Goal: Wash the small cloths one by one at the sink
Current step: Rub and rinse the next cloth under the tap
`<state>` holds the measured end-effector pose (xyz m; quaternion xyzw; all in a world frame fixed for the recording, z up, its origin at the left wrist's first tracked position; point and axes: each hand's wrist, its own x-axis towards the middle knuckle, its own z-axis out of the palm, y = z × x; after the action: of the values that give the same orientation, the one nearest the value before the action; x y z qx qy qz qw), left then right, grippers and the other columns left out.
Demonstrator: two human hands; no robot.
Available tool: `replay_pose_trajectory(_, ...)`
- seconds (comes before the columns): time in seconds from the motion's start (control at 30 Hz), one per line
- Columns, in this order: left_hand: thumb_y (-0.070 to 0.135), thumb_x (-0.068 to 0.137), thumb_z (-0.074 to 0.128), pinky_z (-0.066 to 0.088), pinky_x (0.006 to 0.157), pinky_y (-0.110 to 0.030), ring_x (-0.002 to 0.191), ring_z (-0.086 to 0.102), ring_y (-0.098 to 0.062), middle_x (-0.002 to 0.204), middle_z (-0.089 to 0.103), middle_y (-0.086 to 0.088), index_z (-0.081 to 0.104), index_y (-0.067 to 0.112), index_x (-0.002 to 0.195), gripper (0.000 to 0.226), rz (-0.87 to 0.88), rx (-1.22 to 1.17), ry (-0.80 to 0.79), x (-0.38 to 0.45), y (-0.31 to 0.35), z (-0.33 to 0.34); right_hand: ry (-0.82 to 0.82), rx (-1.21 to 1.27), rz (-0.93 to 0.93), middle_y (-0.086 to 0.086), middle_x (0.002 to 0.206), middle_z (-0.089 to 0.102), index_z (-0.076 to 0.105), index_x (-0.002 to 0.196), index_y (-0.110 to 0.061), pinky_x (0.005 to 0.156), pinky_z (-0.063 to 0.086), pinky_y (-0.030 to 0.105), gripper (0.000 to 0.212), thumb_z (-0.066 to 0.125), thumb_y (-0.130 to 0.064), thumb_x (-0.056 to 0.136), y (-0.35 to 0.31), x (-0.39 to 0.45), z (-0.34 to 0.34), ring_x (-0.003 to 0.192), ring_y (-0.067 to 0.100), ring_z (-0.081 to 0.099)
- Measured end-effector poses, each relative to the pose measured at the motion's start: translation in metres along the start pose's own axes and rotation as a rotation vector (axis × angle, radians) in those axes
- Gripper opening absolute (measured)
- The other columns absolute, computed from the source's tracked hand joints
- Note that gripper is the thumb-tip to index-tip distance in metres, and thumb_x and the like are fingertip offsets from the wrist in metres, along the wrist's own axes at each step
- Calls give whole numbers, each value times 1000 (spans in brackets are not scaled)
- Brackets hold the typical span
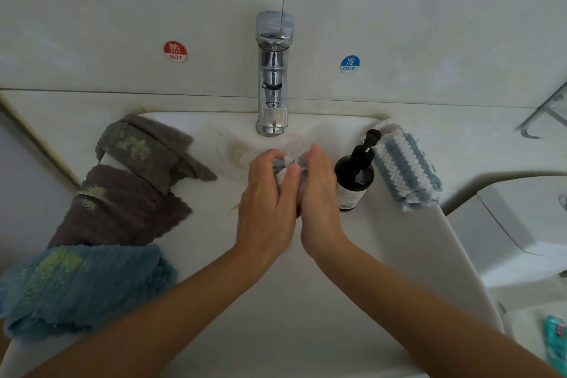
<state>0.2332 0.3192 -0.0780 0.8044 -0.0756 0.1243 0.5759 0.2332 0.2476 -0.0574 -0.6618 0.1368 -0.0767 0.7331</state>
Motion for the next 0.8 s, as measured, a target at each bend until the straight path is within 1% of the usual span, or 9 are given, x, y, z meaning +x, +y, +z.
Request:
replay_pose_trajectory(0.03,61,88,27,53,66,-28,79,61,-1,95,60,8,47,30,107,41,-11,2,15,2,-2,-1,-30,-17,41,10,90,65,57,84,-20,83,53,46,47,42,-65,85,0,-2,3,87,24,65)
replay_pose_trajectory(0.07,61,88,26,51,61,-29,72,61,-2,83,61,9,49,27,99,43,-9,13,35,4,-3,-3,-56,-36,56,11,93,68,60,86,-18,84,55,47,57,41,-72,78,1,-4,6,90,24,68)
replay_pose_trajectory(0.1,60,89,25,50,58,-32,66,60,-5,74,61,8,52,23,92,46,5,31,52,5,-3,-5,-66,-55,37,8,87,69,61,85,-15,82,56,45,59,41,-71,79,1,-6,8,86,20,68)
replay_pose_trajectory(0.17,56,92,26,52,56,-41,60,61,-11,64,60,3,58,14,82,54,36,42,60,5,-2,-7,-40,-77,-44,-2,67,62,57,73,-13,72,54,37,51,44,-57,95,0,-9,10,70,11,62)
replay_pose_trajectory(0.27,48,95,32,53,58,-46,58,63,-16,61,63,-2,66,9,78,54,28,9,60,3,0,-6,-6,-86,-93,-6,54,52,51,60,-18,57,47,30,49,44,-44,101,0,-10,10,58,9,54)
replay_pose_trajectory(0.43,36,94,39,54,57,-44,56,63,-16,57,62,-2,66,8,70,46,-32,-64,115,2,6,-3,-23,-110,-88,-8,50,52,53,46,-27,57,44,34,58,43,-30,103,2,-4,7,55,10,54)
replay_pose_trajectory(0.6,28,100,42,47,49,-27,50,58,-10,52,58,2,61,17,63,42,9,-40,132,0,7,-7,-56,-136,-74,-3,51,51,49,48,-24,58,43,36,56,41,-28,103,-2,-5,8,57,15,52)
replay_pose_trajectory(0.73,29,97,39,47,47,-27,50,58,-10,52,56,8,64,15,66,42,124,43,125,2,5,-11,-67,-120,-49,-3,54,57,56,48,-26,62,50,43,59,39,-31,104,-2,-9,9,60,16,58)
replay_pose_trajectory(0.8,29,98,39,49,49,-30,50,58,-9,53,57,7,65,13,69,42,182,82,97,1,5,-13,-72,-122,-75,-2,56,58,56,54,-24,61,49,39,54,39,-31,104,-3,-11,6,61,15,59)
